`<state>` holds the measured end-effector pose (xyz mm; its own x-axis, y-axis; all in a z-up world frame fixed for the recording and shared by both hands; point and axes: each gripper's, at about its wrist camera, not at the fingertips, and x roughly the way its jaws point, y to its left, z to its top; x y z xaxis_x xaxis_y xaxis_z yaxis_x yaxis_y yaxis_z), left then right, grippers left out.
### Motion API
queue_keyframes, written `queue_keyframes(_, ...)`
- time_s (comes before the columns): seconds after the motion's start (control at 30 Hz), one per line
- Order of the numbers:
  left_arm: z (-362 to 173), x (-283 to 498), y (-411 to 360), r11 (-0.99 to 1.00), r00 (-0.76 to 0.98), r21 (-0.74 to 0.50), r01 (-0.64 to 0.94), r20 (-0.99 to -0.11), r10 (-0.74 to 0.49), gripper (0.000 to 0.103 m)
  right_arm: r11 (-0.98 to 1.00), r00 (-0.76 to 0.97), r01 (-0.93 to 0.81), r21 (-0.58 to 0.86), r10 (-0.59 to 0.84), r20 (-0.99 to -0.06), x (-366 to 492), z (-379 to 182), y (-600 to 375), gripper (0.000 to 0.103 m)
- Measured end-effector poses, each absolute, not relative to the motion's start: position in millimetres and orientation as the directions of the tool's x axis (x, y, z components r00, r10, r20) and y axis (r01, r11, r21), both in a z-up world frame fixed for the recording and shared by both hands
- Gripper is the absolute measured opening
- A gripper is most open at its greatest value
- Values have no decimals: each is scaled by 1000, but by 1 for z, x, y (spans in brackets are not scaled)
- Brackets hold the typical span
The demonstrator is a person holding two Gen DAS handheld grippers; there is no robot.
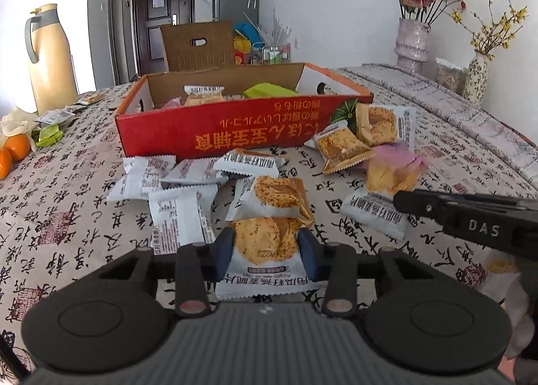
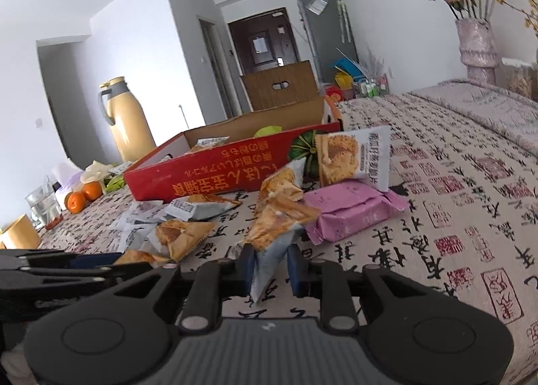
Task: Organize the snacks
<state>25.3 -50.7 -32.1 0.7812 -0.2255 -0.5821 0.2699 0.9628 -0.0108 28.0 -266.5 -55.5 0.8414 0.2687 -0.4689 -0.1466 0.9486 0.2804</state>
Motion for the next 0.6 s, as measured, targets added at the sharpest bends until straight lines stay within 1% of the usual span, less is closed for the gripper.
queue_keyframes(0.07,-29,24,-49,963,788,-15,269,-571,-229,42,945,839,-139,295,270,-472,30,-56,-269,25)
queue_keyframes(0.13,-26,23,-47,964,794,-19,264,-563,-229,42,942,834,-131,310,274,-479,34,-58,-271,35)
queue_keyframes(0.27,-21,23,-41,968,807,-27,248,-547,-222,42,942,828,-119,314,269,-491,40,-59,-270,45)
queue_keyframes(0.33,-19,22,-38,969,812,-33,243,-539,-222,42,947,836,-125,296,262,-483,39,-56,-267,58)
queue_keyframes(0.37,-18,22,-37,970,815,-34,241,-536,-221,42,950,841,-132,283,258,-476,39,-53,-265,62)
queue_keyframes(0.43,-17,23,-35,970,817,-37,239,-532,-222,42,958,852,-147,245,248,-462,39,-49,-261,72)
queue_keyframes(0.53,-18,23,-34,970,816,-40,239,-533,-223,42,971,863,-166,174,228,-450,42,-43,-252,74)
queue_keyframes(0.6,-18,23,-32,970,816,-42,239,-533,-224,42,973,855,-199,114,229,-466,48,-42,-244,74)
